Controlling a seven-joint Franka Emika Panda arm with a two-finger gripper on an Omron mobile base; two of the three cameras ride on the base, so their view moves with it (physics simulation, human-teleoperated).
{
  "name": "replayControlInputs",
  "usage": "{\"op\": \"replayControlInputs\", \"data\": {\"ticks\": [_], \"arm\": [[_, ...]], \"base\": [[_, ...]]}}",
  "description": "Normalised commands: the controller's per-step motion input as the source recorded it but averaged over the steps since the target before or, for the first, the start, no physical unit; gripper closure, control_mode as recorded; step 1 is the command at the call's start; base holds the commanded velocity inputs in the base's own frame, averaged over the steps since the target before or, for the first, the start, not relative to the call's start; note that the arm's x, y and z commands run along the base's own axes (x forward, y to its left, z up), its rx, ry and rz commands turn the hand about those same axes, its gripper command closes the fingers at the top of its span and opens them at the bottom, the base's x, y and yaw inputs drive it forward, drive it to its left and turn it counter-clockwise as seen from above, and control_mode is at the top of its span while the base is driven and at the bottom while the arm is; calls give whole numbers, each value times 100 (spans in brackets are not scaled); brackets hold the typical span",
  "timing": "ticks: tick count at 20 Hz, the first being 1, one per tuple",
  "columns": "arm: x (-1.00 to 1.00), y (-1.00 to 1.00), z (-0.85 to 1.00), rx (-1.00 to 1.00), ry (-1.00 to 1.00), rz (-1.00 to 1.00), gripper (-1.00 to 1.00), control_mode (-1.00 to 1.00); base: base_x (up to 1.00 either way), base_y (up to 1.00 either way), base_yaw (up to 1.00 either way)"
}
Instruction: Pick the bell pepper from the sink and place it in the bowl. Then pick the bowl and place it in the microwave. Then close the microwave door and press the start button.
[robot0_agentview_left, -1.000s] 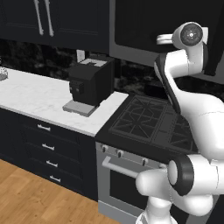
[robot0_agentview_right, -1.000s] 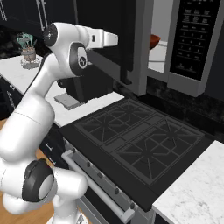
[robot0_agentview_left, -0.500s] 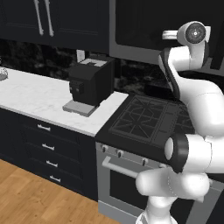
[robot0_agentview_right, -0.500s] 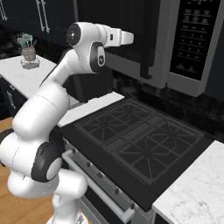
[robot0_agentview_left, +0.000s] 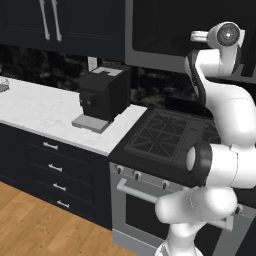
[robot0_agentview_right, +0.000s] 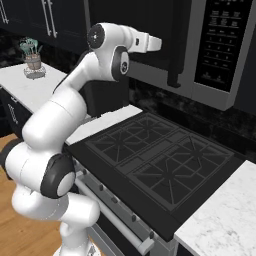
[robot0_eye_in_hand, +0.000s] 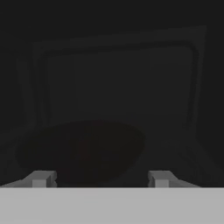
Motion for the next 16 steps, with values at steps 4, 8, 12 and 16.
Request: {"op": "replayControlInputs", "data": {"ticks": [4,8,12,16], "arm": [[14,-13,-3,0,0,0,-100,-100],[-71,45,18,0,0,0,-100,-100],[-90,14,28,0,0,0,-100,-100],[-100,0,1,0,0,0,-100,-100]], "base": [[0,0,0],[0,0,0],[0,0,0],[0,0,0]]}}
